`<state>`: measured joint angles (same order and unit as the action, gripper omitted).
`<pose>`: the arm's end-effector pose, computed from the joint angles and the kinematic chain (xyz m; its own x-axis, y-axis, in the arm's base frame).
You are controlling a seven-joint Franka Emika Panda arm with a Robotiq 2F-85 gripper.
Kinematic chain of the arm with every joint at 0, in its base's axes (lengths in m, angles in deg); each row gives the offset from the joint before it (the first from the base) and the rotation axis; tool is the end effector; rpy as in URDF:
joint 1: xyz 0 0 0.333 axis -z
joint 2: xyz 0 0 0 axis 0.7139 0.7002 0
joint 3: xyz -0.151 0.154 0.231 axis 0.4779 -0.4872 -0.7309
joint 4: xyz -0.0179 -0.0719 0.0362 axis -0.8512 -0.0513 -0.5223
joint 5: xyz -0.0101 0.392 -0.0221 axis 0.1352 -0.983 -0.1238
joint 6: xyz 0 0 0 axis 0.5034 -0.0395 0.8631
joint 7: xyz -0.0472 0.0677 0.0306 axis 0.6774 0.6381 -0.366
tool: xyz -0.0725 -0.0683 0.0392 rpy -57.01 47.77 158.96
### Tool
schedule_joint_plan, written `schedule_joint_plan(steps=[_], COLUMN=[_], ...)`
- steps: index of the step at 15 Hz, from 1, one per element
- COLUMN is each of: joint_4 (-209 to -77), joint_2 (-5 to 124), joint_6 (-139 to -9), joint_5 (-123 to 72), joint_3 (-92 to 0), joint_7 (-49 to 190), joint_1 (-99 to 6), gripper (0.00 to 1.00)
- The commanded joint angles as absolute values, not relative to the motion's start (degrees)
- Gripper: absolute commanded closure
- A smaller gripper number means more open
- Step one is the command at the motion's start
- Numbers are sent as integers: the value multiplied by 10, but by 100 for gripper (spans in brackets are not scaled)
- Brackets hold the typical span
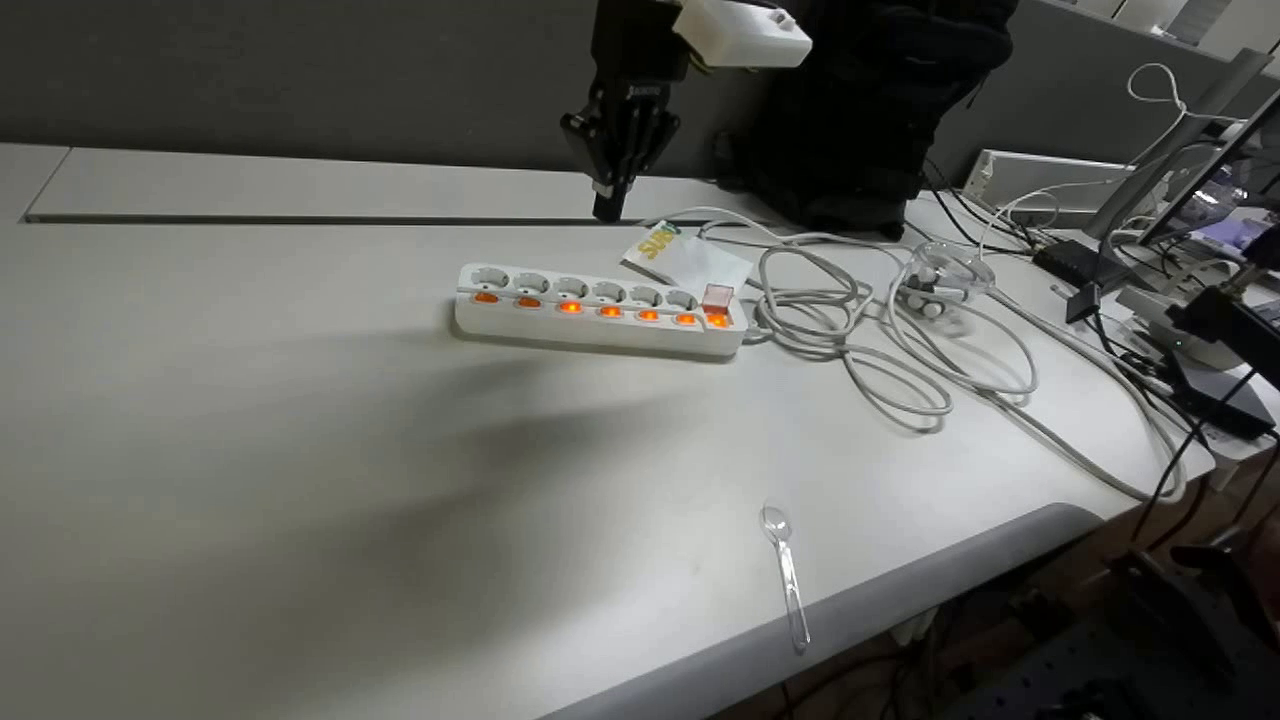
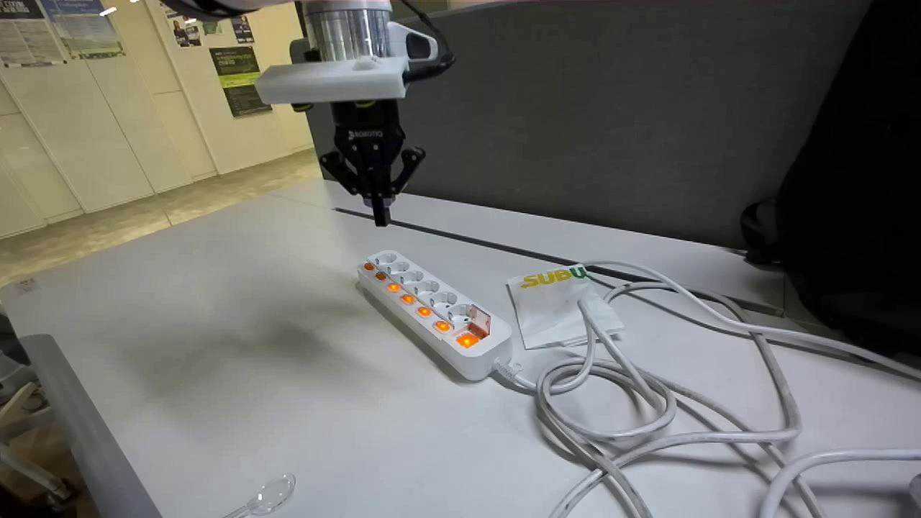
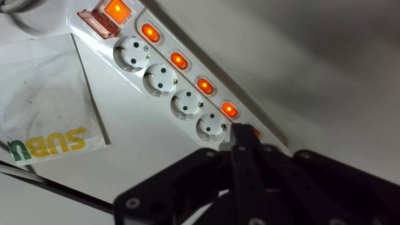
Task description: Turn on the second switch from the left
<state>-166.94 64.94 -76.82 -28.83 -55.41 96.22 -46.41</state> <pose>0.5951 0.0646 0.2571 0.8880 0.4599 0.0032 0.4596 -0.8873 -0.0390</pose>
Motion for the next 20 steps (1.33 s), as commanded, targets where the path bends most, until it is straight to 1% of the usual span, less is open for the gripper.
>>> schedule_joint_plan(steps=[1,5,10,13,20], joint_4=[-1642,-1633,-1636,-1638,-1644], joint_2=[682,712,736,743,749], joint_6=[-786,-824,-897,-903,-898], joint_5=[-284,-260,-190,-166,-171], joint_3=[-557,-545,-498,-477,-471], joint_7=[908,842,729,684,650], joint_1=[-481,-513,-567,-591,-603], gripper=[100,100,100,100,100])
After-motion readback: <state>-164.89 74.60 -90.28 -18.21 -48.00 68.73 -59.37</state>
